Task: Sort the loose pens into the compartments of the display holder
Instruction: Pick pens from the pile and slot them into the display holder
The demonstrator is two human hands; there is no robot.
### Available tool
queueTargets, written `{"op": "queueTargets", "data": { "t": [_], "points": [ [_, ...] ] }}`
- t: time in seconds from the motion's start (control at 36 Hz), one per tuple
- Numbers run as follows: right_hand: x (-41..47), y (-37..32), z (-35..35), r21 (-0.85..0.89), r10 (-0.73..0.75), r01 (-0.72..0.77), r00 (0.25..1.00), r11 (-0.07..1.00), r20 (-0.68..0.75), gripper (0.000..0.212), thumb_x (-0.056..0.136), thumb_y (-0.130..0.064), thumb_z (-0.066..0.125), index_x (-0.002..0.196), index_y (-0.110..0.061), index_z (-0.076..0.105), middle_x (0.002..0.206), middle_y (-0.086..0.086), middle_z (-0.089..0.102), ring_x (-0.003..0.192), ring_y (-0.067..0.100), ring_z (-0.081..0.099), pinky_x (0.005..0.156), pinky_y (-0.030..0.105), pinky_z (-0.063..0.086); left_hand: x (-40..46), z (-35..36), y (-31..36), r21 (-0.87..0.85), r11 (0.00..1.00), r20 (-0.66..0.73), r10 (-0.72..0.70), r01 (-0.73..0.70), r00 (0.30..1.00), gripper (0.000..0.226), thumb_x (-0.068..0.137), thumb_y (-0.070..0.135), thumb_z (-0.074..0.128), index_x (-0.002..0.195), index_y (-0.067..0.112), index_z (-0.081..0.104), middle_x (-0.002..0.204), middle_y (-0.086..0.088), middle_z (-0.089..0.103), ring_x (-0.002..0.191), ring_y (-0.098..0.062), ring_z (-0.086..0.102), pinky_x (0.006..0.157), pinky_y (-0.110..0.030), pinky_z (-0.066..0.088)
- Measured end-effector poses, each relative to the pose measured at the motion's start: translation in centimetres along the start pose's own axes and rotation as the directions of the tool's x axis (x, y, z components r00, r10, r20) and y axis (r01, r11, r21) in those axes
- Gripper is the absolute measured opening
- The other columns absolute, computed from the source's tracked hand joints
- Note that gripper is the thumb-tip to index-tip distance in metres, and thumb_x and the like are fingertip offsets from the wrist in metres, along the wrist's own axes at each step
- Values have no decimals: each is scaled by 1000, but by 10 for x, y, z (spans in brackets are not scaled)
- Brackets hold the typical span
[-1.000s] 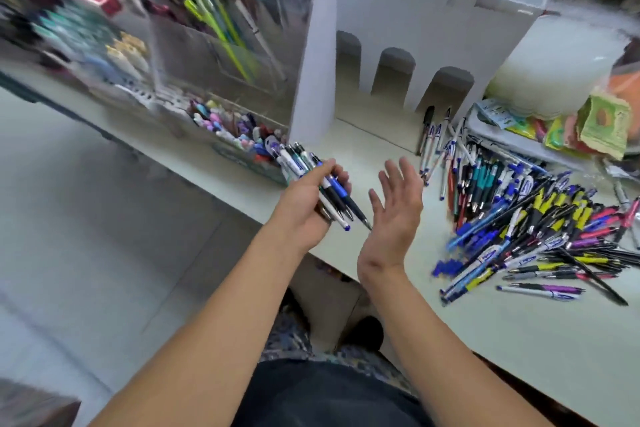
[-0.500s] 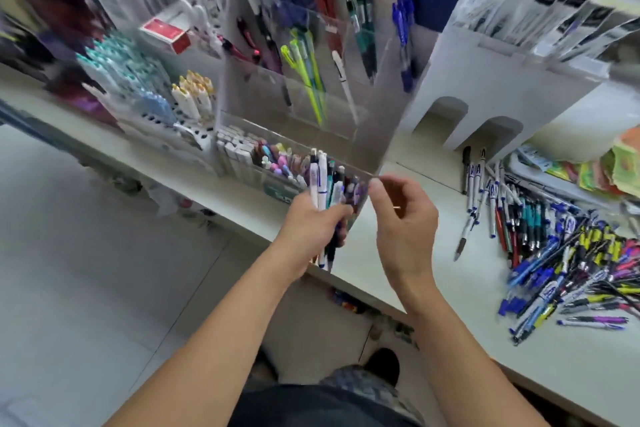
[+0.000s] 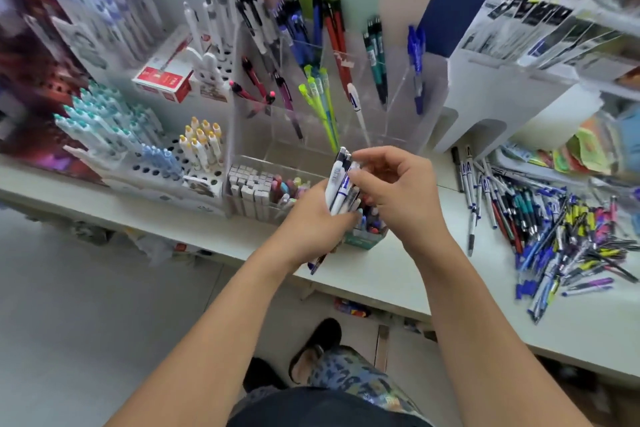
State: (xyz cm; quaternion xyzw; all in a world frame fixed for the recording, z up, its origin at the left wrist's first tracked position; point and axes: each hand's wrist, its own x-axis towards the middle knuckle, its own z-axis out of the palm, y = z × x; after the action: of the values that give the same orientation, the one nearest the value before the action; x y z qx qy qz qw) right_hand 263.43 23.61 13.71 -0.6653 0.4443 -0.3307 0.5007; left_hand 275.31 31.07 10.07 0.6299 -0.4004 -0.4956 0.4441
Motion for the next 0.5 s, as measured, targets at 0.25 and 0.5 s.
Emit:
{"op": "queueTargets", "data": {
  "t": [0.25, 0.5],
  "points": [
    [20, 4, 11, -20, 32, -31, 999, 999, 44, 25, 82, -15, 84, 106, -17, 75, 87, -2, 76, 71, 23, 70, 61, 29, 58, 15, -19, 1, 8, 997, -21, -77, 78, 997, 27, 96, 15, 64, 118, 27, 53, 90, -12, 67, 55, -15, 52, 53, -34, 48],
    [53, -1, 30, 60, 53, -56, 997, 997, 47, 37, 69, -14, 94, 97, -17, 71, 76, 0, 72, 64, 12, 66, 65, 29, 61, 38, -36, 8, 167, 983, -78, -62, 75, 995, 25, 92, 23, 62, 110, 29, 47, 100, -6, 68, 82, -30, 69, 65, -54, 55]
  ]
}}
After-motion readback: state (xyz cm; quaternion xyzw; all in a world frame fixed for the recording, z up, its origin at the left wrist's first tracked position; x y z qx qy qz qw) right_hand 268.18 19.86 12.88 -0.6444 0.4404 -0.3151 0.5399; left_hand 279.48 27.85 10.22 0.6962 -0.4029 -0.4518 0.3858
